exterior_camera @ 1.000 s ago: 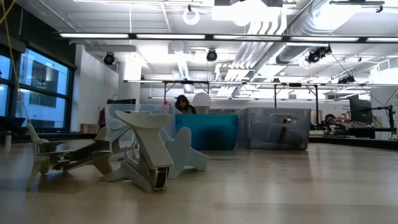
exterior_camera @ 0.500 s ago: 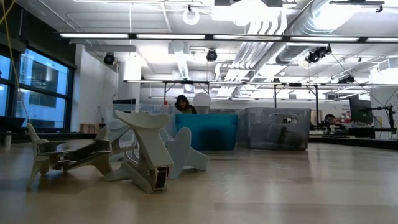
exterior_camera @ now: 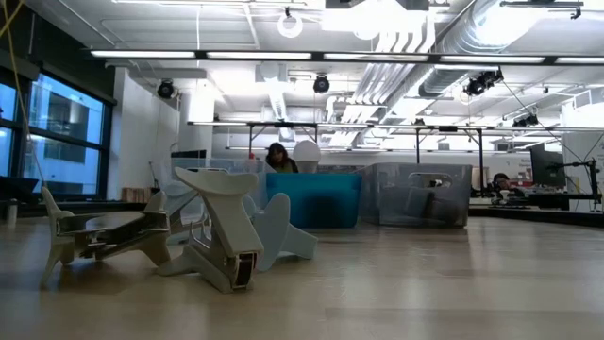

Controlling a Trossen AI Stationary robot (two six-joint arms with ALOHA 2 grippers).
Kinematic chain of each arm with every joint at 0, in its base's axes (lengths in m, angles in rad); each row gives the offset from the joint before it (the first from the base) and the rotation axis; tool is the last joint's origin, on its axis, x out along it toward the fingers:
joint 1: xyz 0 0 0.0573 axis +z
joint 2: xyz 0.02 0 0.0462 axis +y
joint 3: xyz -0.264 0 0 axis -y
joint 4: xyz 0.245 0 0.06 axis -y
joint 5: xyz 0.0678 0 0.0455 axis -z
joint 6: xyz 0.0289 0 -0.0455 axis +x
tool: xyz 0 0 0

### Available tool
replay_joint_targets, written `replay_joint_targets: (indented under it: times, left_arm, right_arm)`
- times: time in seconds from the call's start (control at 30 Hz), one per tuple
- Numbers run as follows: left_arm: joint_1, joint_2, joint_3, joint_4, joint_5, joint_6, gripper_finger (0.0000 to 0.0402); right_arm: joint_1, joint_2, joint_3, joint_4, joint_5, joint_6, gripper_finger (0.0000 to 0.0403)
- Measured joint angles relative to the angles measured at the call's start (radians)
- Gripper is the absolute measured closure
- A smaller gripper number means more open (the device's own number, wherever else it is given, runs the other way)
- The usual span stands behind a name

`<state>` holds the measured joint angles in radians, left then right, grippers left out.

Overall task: Pick and place Stapler, Stapler remover, tape
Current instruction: Put the pink tape into the blue bin

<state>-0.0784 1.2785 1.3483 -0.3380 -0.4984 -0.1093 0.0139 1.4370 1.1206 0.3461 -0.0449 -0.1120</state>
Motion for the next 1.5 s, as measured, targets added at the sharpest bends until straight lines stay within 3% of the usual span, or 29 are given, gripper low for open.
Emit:
replay_joint_targets:
  times: [0.3,0.77,0.87,1.23,1.5]
  left_arm:
    - [0.000,0.000,0.000,-0.001,0.019,0.000,0.0363]
    - [-0.001,0.000,0.000,-0.002,0.039,0.000,0.0363]
    - [-0.001,0.000,0.000,-0.002,0.053,0.000,0.0360]
    - [0.000,-0.001,0.000,-0.005,0.056,0.031,0.0258]
    - [0.001,-0.001,0.000,-0.011,0.148,0.034,0.0196]
  right_arm:
    - [0.000,0.024,0.000,0.063,-0.027,0.003,0.0181]
    - [-0.002,0.022,0.000,0.056,-0.020,0.006,0.0352]
    - [-0.001,0.022,0.000,0.056,-0.025,0.006,0.0364]
    - [-0.001,0.022,0.000,0.053,-0.035,0.008,0.0365]
    - [0.000,0.014,0.000,0.008,0.029,0.008,0.0365]
